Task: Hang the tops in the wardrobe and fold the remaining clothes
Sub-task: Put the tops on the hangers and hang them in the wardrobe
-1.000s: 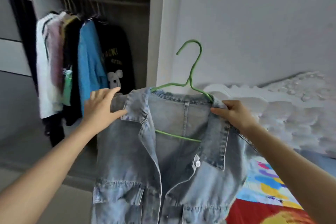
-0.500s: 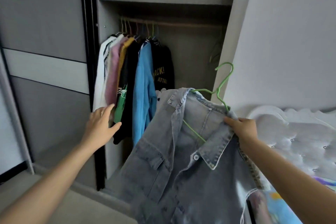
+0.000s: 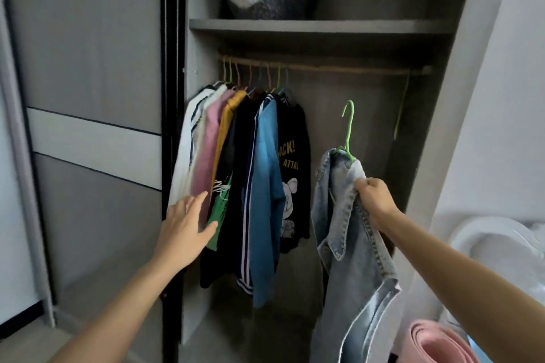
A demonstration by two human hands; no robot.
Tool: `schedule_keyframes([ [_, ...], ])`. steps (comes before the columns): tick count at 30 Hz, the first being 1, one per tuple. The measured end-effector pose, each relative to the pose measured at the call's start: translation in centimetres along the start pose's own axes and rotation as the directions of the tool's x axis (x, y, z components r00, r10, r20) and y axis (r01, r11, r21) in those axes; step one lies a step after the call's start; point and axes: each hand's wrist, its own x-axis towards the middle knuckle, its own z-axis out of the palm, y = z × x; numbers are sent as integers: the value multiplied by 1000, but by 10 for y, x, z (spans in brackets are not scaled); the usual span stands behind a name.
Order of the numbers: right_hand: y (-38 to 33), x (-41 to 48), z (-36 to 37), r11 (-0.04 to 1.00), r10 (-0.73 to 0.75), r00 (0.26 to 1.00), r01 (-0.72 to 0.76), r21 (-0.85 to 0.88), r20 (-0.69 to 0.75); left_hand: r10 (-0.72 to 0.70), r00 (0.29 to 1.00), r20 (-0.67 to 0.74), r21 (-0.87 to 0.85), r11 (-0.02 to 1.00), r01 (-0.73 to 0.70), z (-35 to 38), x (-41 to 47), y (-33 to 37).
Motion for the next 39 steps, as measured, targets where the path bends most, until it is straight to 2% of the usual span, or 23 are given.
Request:
schedule_keyframes([
  [4,-6,50,14,995,-92,995,94,-47,34,84,996,11,64,994,-85,22,67,6],
  [10,-29,169,36,974,-218,972,222,39,-84,218,976,-23,129,969,-213,59,220,32],
  [14,-48,215,59,957,-284,955,288,29,-88,239,963,-121,173,961,-217,69,290,42],
  [19,-68,272,91,947,-319,943,313,-70,-93,267,956,-122,207,949,-239,80,360,44],
  [27,-96,336,153,947,-312,931,287,-146,-189,410,912,-13,121,906,-405,97,429,38],
  [34,-99,376,199,971,-202,965,175,-166,-166,503,863,52,107,856,-506,94,457,28],
  [39,-78,379,215,964,-138,976,93,-251,-167,536,842,55,83,838,-539,98,457,26],
])
